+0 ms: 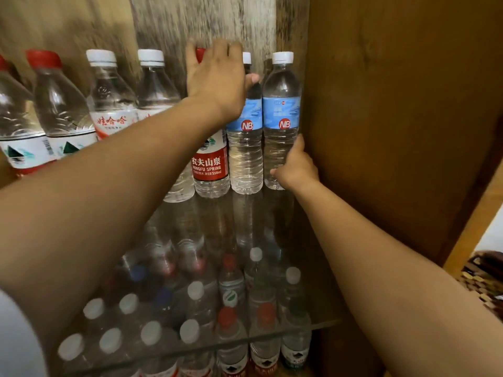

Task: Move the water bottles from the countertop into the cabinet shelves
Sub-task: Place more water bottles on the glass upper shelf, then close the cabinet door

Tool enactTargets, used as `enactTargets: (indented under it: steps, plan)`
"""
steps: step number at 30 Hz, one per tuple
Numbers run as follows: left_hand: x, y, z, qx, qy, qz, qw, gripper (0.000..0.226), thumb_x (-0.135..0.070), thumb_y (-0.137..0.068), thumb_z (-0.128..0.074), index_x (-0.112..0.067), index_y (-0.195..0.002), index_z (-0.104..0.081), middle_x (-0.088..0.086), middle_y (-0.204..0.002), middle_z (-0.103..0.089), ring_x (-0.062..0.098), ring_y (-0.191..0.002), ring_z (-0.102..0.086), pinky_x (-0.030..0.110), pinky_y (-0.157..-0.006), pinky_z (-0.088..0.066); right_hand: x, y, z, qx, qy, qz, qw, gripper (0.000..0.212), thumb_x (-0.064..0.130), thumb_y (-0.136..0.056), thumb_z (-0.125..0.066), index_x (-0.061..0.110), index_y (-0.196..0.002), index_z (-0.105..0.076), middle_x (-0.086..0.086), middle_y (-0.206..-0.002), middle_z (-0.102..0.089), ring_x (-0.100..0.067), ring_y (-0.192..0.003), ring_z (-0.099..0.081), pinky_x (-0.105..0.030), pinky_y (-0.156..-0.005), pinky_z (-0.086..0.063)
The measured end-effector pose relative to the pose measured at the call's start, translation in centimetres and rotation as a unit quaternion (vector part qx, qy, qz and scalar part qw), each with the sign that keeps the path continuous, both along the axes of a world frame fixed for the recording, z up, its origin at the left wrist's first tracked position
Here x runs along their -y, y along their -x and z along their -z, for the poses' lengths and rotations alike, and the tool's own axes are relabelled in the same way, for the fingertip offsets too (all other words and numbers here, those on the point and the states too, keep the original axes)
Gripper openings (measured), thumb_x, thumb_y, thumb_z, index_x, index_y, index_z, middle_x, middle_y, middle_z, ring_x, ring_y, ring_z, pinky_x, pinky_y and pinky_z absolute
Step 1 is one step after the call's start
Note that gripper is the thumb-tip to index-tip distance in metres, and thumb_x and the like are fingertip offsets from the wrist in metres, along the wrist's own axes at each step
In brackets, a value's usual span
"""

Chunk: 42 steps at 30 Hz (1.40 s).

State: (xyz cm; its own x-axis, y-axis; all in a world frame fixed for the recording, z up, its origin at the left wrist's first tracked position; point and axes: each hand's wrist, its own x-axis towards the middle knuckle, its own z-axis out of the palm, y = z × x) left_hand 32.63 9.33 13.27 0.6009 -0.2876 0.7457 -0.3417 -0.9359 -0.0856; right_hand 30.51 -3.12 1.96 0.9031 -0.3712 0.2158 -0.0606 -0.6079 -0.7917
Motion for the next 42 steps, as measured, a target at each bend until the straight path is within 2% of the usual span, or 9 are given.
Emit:
enactTargets:
  steps: [4,7,11,16,21,29,34,39,42]
  plan:
    - [-0.9,1.5,1.8,-0.028,-0.010,0.025,0.999,0.064,-0.041,-0.097,-0.037,-0.018,-0.149,-0.009,0.008,-0.157,-0.005,0.023,-0.146,-0.003,0.049,-0.114,0.007,-0.4,0.3,-0.3,-0.019,-0.029,-0.013,0.999,0.106,0.017,-0.082,-0.066,0.021,-0.144,0.020,-0.015,-0.144,-0.035,-0.033,-0.126,-0.042,-0.044,-0.102,-0.038]
    - [-2.1,3.1,4.2,-0.062,-0.017,0.059,0.996,0.067,-0.041,-0.096,-0.039,-0.019,-0.150,-0.005,0.005,-0.158,0.004,0.022,-0.146,0.004,0.048,-0.115,0.004,-0.8,1.5,-1.2,-0.019,-0.028,-0.021,0.999,0.110,0.024,-0.078,-0.070,0.022,-0.145,0.017,-0.014,-0.147,-0.029,-0.032,-0.128,-0.040,-0.041,-0.103,-0.036]
    - [-4.0,6.4,6.6,-0.147,-0.007,0.103,0.984,0.062,-0.037,-0.093,-0.049,-0.018,-0.146,-0.023,0.007,-0.153,-0.024,0.028,-0.138,-0.029,0.046,-0.109,-0.028,-1.3,5.7,-1.9,0.063,0.033,-0.046,0.996,0.070,0.024,-0.075,-0.070,0.020,-0.137,-0.036,-0.009,-0.132,-0.049,-0.028,-0.118,-0.051,-0.038,-0.101,-0.042]
    - [-6.7,14.1,8.9,-0.248,0.051,0.100,0.962,0.028,-0.035,-0.090,-0.055,-0.028,-0.116,-0.061,-0.001,-0.110,-0.067,0.022,-0.105,-0.059,0.038,-0.090,-0.048,-3.3,14.0,0.5,0.162,0.077,-0.112,0.977,0.033,0.016,-0.081,-0.065,0.022,-0.114,-0.060,-0.002,-0.113,-0.063,-0.017,-0.101,-0.059,-0.031,-0.092,-0.046]
    - [-8.2,25.1,13.9,-0.173,0.252,0.117,0.945,0.022,-0.027,-0.088,-0.058,-0.030,-0.110,-0.063,-0.011,-0.083,-0.065,0.013,-0.082,-0.064,0.037,-0.076,-0.053,-4.9,23.0,3.7,0.256,-0.032,-0.225,0.940,0.024,0.002,-0.082,-0.061,0.019,-0.099,-0.066,0.003,-0.092,-0.066,-0.004,-0.079,-0.061,-0.014,-0.074,-0.049]
    - [-8.3,41.2,22.6,-0.116,0.422,-0.014,0.899,0.025,-0.014,-0.085,-0.059,-0.026,-0.106,-0.064,-0.011,-0.078,-0.063,0.015,-0.072,-0.061,0.039,-0.072,-0.052,-6.5,35.3,11.6,0.167,-0.057,-0.347,0.921,0.026,0.004,-0.082,-0.062,0.025,-0.098,-0.064,0.013,-0.086,-0.062,-0.004,-0.076,-0.058,-0.015,-0.069,-0.049]
    - [-11.2,51.1,25.6,-0.060,0.492,-0.104,0.862,0.024,-0.014,-0.087,-0.057,-0.030,-0.105,-0.062,-0.021,-0.079,-0.062,0.001,-0.073,-0.060,0.011,-0.067,-0.046,-10.3,41.9,16.7,0.074,-0.095,-0.417,0.901,0.029,0.008,-0.082,-0.062,0.033,-0.095,-0.062,0.015,-0.080,-0.060,0.002,-0.072,-0.055,-0.006,-0.063,-0.043]
    - [-14.4,60.3,26.0,0.100,0.455,-0.169,0.868,0.026,-0.007,-0.088,-0.050,-0.022,-0.106,-0.060,-0.014,-0.091,-0.062,0.001,-0.082,-0.058,0.010,-0.072,-0.043,-16.5,49.0,20.1,0.035,-0.113,-0.502,0.857,0.038,0.016,-0.082,-0.066,0.048,-0.099,-0.053,0.021,-0.096,-0.057,0.005,-0.084,-0.057,-0.007,-0.065,-0.046]
    - [-16.8,64.5,25.0,0.221,0.333,-0.192,0.896,0.028,0.001,-0.084,-0.050,-0.006,-0.110,-0.056,0.004,-0.108,-0.055,0.018,-0.100,-0.055,0.030,-0.087,-0.046,-20.9,53.2,20.6,0.007,-0.119,-0.547,0.828,0.044,0.031,-0.079,-0.067,0.048,-0.114,-0.046,0.032,-0.109,-0.046,0.009,-0.100,-0.051,-0.016,-0.076,-0.050]
